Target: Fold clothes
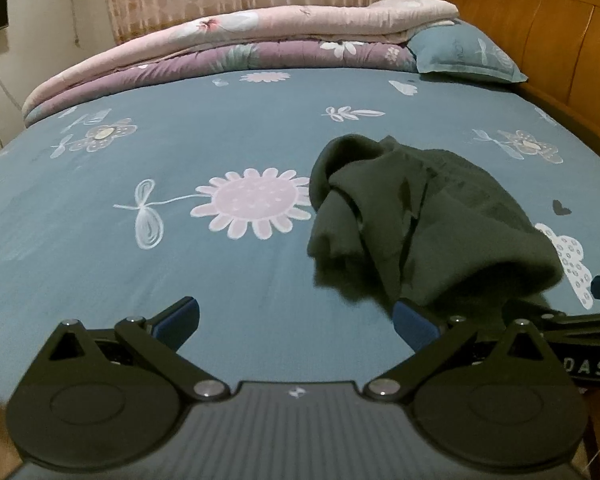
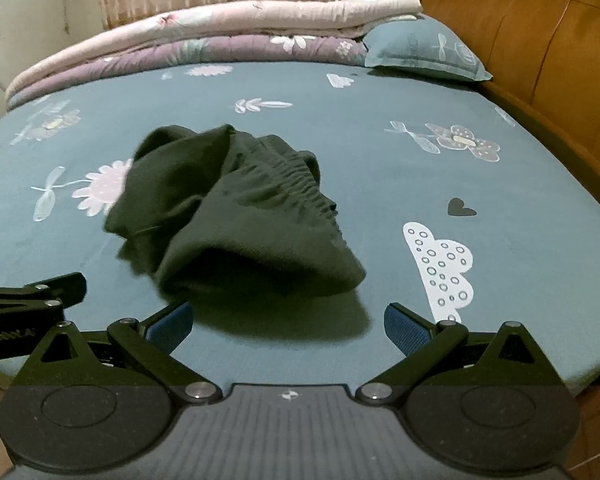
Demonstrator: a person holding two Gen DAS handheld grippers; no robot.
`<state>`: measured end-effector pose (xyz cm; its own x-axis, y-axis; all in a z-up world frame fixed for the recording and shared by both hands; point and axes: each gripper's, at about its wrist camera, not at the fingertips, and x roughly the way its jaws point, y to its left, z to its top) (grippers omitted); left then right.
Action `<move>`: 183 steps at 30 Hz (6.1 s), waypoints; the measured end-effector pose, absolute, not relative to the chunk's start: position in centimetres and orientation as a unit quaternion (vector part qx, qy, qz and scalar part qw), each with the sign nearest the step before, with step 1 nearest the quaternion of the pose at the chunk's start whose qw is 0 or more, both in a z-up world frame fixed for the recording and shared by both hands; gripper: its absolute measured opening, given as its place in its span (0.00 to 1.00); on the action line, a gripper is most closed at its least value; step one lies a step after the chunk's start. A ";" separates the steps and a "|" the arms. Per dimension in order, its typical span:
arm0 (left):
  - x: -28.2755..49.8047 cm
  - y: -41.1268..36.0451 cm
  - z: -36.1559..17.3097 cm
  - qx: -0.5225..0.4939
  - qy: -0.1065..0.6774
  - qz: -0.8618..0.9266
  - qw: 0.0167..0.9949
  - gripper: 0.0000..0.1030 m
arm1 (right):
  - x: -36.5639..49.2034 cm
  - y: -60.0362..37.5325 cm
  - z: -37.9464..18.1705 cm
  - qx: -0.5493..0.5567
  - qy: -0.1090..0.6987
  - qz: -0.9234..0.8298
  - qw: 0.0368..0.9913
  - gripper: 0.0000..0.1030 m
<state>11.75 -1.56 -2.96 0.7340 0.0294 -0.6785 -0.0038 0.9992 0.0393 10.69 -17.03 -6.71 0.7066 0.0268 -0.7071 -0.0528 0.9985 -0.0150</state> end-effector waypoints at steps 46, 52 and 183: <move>27.7 -3.2 -7.3 0.046 0.443 -0.125 0.887 1.00 | 26.9 -20.1 -9.4 -0.007 0.469 0.154 0.870 1.00; 28.2 -2.9 -7.5 0.043 0.454 -0.139 0.879 1.00 | 26.8 -20.7 -9.3 -0.006 0.462 0.175 0.869 1.00; 23.1 -6.5 -0.7 0.035 0.437 -0.107 0.892 0.99 | 33.1 -22.9 -6.2 0.028 0.456 0.490 0.743 0.66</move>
